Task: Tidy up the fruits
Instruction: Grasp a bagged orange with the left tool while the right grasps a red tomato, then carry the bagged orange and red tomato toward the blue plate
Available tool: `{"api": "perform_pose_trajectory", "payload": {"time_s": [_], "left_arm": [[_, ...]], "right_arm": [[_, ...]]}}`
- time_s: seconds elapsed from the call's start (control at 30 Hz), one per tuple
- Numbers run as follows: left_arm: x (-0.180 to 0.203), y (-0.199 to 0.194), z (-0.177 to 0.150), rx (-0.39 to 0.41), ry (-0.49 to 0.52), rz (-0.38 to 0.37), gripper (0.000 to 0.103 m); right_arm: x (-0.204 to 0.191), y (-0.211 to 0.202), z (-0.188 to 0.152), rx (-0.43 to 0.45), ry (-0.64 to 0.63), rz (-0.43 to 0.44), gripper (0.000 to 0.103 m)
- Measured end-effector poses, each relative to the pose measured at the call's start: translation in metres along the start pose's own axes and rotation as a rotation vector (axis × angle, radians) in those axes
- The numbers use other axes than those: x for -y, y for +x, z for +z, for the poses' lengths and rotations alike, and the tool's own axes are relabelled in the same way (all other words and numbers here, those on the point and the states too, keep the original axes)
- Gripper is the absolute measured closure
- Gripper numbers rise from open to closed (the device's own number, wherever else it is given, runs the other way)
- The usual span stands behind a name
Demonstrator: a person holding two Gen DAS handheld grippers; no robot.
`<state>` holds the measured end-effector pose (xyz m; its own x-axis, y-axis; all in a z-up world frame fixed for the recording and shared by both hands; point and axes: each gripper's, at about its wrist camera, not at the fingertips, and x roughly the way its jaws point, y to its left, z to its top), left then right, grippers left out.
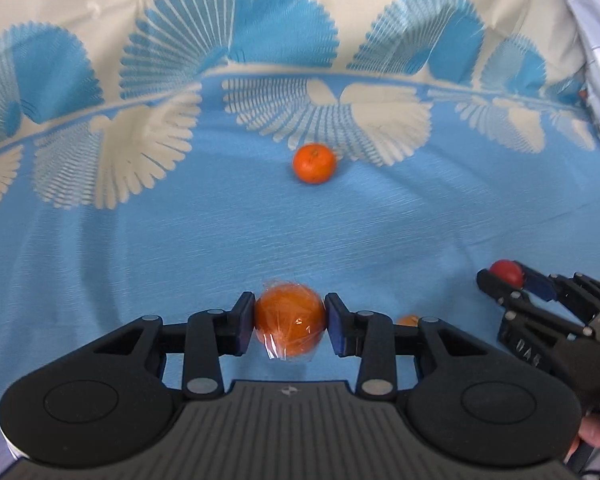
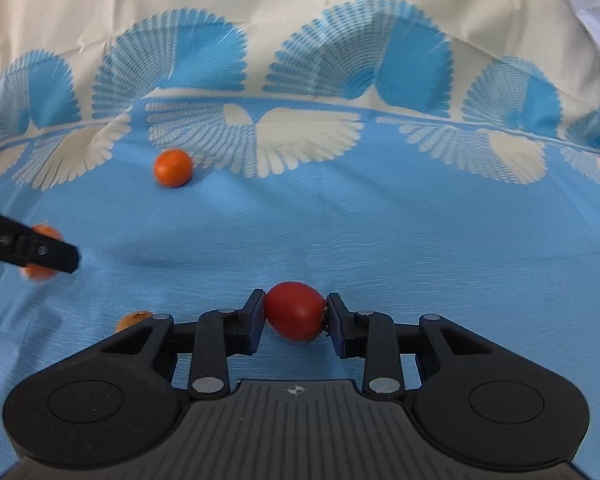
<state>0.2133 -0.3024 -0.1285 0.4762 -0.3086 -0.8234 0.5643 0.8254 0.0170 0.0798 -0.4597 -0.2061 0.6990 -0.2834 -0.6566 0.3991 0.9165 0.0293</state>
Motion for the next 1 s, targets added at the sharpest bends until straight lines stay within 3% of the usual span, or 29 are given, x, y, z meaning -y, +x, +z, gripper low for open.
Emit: {"api": "perform_pose_trajectory", "payload": {"time_s": [0.33,0.67,1.0], "left_arm": [[-0.009,-0.131,-0.045,0.019,-0.021,0.038,0.061],[-0.054,-0.263,-0.128,0.015,-0.085,0.136,0.061],[-0.1,-0.346,-0.22,0.032,-0.168,0.217,0.061]], "right_arm": [[-0.012,-0.133,0.004,0.096,0.04,0.033,0.069],[-0.082,-0.275,-0.024,0.144,-0.042,0.213,0.069],[-0.162,-0.382,-0.07,0.139,-0.135,0.406,0.068]]}}
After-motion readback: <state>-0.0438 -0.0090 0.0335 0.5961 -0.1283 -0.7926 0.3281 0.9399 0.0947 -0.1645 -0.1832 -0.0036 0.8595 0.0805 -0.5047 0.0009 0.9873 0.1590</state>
